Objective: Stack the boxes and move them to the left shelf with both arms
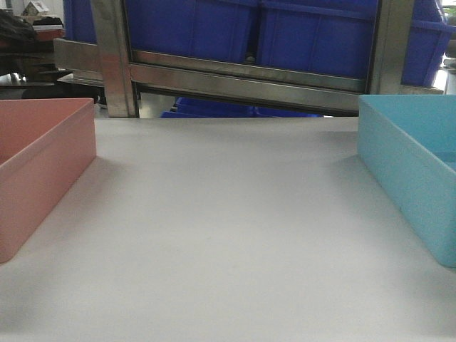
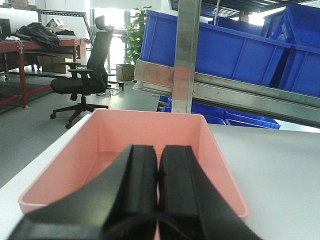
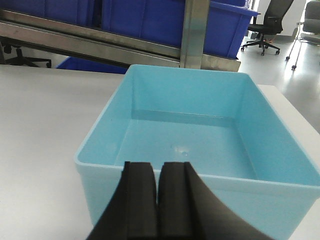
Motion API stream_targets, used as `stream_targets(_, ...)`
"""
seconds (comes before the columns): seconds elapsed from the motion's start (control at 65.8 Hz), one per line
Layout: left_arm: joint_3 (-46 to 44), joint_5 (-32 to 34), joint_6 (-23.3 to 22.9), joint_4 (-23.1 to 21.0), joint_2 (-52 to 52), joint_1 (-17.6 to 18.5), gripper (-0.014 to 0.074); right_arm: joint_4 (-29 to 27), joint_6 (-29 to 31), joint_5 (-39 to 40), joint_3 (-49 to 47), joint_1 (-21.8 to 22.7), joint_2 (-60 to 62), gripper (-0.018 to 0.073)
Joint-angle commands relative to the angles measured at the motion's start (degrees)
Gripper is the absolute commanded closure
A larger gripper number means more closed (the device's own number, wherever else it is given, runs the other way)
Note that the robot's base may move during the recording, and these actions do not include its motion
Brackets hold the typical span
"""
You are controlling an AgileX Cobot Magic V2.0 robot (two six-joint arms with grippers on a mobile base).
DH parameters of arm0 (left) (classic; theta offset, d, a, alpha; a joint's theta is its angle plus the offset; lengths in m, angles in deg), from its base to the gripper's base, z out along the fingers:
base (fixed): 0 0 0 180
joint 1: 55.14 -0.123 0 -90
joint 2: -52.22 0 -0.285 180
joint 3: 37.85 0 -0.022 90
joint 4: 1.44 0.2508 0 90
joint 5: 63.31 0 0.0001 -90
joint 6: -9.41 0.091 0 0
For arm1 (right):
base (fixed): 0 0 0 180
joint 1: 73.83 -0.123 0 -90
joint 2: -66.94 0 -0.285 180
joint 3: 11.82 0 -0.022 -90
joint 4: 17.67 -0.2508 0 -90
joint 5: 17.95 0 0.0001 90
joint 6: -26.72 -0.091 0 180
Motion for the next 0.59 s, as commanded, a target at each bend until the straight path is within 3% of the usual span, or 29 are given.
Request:
stream_targets(0.0, 1.47, 4.97, 0.03, -0.34, 0.77, -0.05, 0.0599, 0.17, 0.24, 4.88, -1.11, 0.36, 0.53, 0.0503)
stream_targets(0.578, 1.47, 7.56, 0.03, -0.34, 0.77, -0.05, 0.0599, 0.17, 0.24, 4.88, -1.11, 0.36, 0.53, 0.0503)
